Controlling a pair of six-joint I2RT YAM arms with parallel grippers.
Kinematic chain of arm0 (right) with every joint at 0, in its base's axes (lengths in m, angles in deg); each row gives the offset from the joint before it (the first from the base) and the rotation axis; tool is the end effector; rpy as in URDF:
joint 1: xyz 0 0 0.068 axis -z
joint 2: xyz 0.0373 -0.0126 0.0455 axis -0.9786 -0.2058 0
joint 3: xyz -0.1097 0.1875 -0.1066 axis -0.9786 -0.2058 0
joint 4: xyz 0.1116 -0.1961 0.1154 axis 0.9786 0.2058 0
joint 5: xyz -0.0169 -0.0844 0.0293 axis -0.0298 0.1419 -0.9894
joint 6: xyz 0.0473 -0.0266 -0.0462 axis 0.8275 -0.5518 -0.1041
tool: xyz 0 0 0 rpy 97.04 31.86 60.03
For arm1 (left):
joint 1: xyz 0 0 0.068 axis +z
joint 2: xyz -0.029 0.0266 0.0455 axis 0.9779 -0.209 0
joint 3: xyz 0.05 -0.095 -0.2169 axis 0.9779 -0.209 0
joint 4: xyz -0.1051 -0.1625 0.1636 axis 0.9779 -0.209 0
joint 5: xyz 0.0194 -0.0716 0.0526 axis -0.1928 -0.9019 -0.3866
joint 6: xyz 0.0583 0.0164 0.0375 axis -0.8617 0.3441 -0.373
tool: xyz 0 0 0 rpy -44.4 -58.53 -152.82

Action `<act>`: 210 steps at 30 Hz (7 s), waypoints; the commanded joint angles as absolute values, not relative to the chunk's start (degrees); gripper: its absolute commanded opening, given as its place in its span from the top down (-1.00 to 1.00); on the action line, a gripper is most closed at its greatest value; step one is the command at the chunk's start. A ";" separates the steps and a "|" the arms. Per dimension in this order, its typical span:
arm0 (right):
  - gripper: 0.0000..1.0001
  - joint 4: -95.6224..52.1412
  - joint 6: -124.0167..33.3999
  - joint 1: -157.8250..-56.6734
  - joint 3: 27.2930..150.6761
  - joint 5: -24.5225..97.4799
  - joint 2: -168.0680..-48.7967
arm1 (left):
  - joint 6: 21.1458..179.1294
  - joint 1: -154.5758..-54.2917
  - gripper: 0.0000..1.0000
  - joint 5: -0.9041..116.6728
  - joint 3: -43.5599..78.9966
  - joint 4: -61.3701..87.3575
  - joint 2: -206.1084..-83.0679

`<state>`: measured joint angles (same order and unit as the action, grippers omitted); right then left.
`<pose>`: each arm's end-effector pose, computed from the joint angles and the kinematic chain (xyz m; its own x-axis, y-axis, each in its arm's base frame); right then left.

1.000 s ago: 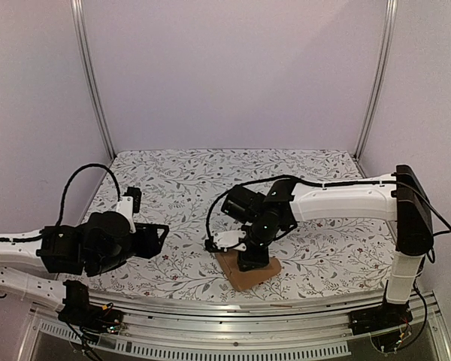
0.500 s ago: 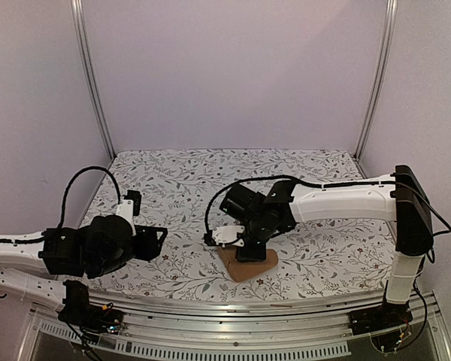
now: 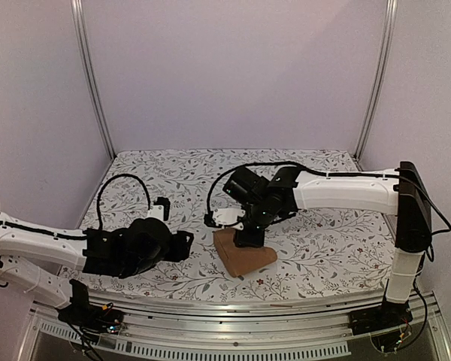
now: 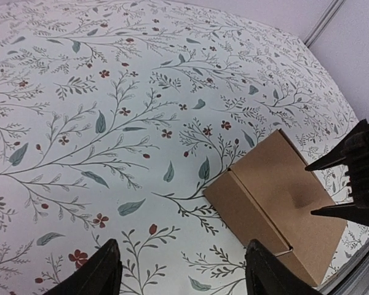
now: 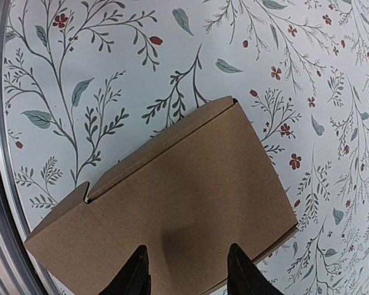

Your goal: Fold the paper box

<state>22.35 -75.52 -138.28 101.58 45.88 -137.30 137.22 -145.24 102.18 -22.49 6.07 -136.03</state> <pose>0.1975 0.3409 0.1783 -0.0766 -0.9313 -0.3562 -0.9712 0.1506 -0.1847 0.1284 -0.2176 0.1633 -0.5918 -0.1585 -0.7903 0.1924 0.9244 -0.3294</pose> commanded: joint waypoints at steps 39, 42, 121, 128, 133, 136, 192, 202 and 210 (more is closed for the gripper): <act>-0.03 26.97 -63.49 -121.19 97.82 20.48 -145.37 | 140.45 -137.96 0.06 72.29 0.88 0.13 -171.17; -0.03 26.99 -63.43 -121.26 97.92 20.69 -145.07 | 136.81 -137.88 0.06 74.42 1.49 -0.04 -169.86; 0.29 42.34 -84.43 -123.71 115.61 19.17 -152.14 | 119.74 -152.32 -0.11 83.36 -27.83 23.04 -142.13; 0.70 42.47 -82.36 -122.68 115.86 19.31 -155.60 | 118.85 -155.35 -0.11 85.19 -23.69 18.82 -146.87; 0.75 43.72 -79.13 -118.85 117.31 16.67 -158.61 | 117.67 -158.06 -0.11 89.06 -23.67 20.09 -145.26; 0.75 45.29 -77.21 -115.71 119.18 12.90 -160.93 | 116.37 -159.60 -0.12 90.84 -25.36 23.00 -142.72; 0.40 44.72 -73.71 -108.02 102.97 12.22 -148.43 | 104.78 -142.37 -0.30 83.59 9.12 19.26 -176.98; 0.34 41.16 -70.59 -91.76 95.68 23.82 -144.28 | 102.28 -141.92 -0.30 74.77 34.69 13.26 -195.25; 0.19 40.35 -73.39 -86.83 91.26 31.21 -138.55 | 103.56 -141.07 -0.30 71.50 46.06 11.38 -203.07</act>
<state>41.85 -72.66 -88.03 92.59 24.42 -141.37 103.26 -142.58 74.48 41.47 13.96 -199.85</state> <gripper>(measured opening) 0.380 0.652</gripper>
